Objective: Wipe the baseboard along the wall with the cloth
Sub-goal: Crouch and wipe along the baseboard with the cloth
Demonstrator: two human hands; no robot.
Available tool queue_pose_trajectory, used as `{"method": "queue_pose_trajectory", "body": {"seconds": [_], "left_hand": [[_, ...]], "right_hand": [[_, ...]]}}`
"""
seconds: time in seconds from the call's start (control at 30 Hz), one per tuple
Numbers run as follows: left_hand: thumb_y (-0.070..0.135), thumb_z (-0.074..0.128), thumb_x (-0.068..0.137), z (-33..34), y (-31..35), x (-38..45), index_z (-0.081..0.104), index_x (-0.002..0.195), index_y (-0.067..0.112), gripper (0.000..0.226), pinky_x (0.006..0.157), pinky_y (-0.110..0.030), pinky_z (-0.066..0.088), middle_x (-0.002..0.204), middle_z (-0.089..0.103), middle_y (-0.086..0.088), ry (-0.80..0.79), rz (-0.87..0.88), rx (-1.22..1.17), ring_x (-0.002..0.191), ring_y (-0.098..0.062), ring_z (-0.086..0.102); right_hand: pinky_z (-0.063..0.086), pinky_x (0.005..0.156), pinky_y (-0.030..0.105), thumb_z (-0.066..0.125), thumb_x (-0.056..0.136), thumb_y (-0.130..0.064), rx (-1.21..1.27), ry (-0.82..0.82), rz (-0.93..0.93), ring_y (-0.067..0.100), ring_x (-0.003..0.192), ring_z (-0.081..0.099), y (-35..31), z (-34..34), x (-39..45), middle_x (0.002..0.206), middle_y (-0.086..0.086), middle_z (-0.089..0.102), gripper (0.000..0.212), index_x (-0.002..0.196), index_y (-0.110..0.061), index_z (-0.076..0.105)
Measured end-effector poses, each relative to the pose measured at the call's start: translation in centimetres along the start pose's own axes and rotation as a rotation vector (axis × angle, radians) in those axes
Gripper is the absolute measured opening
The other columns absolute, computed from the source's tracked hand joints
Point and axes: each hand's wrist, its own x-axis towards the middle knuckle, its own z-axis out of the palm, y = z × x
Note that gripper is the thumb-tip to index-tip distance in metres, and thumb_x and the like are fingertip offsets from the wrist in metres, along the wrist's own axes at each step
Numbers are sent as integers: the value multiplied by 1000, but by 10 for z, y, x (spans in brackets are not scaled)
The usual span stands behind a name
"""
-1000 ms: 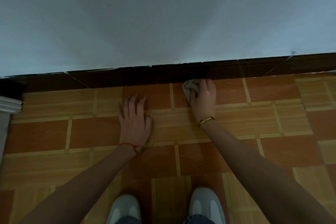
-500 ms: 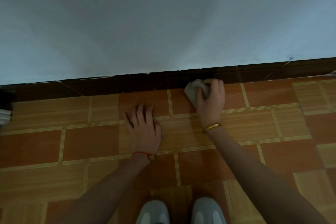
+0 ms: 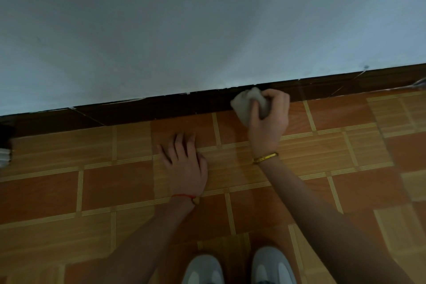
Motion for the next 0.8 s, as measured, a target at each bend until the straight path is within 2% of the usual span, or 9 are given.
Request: {"method": "queue_pose_trajectory", "body": {"seconds": [0.13, 0.23, 0.33, 0.4, 0.63, 0.73, 0.8], "left_hand": [[29, 40, 92, 0, 1, 1, 48, 141, 13, 53, 116, -68, 14, 147, 44, -16, 6, 4, -3, 140, -38, 37], [29, 43, 91, 0, 1, 0, 47, 141, 12, 53, 116, -69, 16, 146, 45, -18, 22, 8, 10, 138, -39, 38], [28, 46, 91, 1, 0, -1, 47, 142, 11, 53, 115, -68, 17, 145, 45, -19, 33, 17, 32, 138, -40, 38], [27, 49, 91, 1, 0, 0, 47, 143, 12, 54, 116, -68, 16, 146, 44, -18, 31, 18, 25, 139, -39, 36], [29, 43, 91, 0, 0, 0, 47, 142, 13, 54, 117, -68, 14, 146, 44, -16, 10, 4, 17, 139, -37, 37], [29, 43, 91, -1, 1, 0, 47, 143, 14, 54, 117, -67, 14, 147, 44, -15, 11, 1, 27, 140, -37, 36], [29, 44, 90, 0, 2, -1, 47, 142, 14, 54, 117, -67, 14, 147, 43, -16, 24, 2, 24, 139, -37, 36]], "right_hand": [[49, 79, 34, 61, 81, 5, 10, -3, -10, 21, 94, 53, -10, 9, -6, 101, 8, 54, 20, 99, -2, 57], [42, 79, 26, 63, 78, 4, 29, -205, -184, 22, 92, 51, -29, 25, -19, 98, 12, 57, 19, 97, 0, 60], [43, 78, 27, 62, 81, 2, 44, -334, -278, 24, 90, 51, -40, 35, -25, 98, 12, 58, 15, 96, 0, 61], [44, 78, 29, 63, 80, 4, 45, -291, -247, 23, 91, 52, -35, 31, -21, 97, 12, 57, 17, 96, 0, 61], [49, 78, 30, 65, 84, 0, 5, 51, 50, 14, 94, 53, 3, -4, 4, 102, 4, 54, 18, 101, -2, 58], [48, 80, 31, 62, 83, 4, 14, 40, -6, 19, 96, 53, -6, 2, 1, 103, 8, 54, 19, 101, -1, 58], [44, 81, 25, 63, 80, 7, 14, -34, -81, 21, 96, 51, -21, 11, -7, 102, 11, 56, 21, 100, 0, 59]]}}
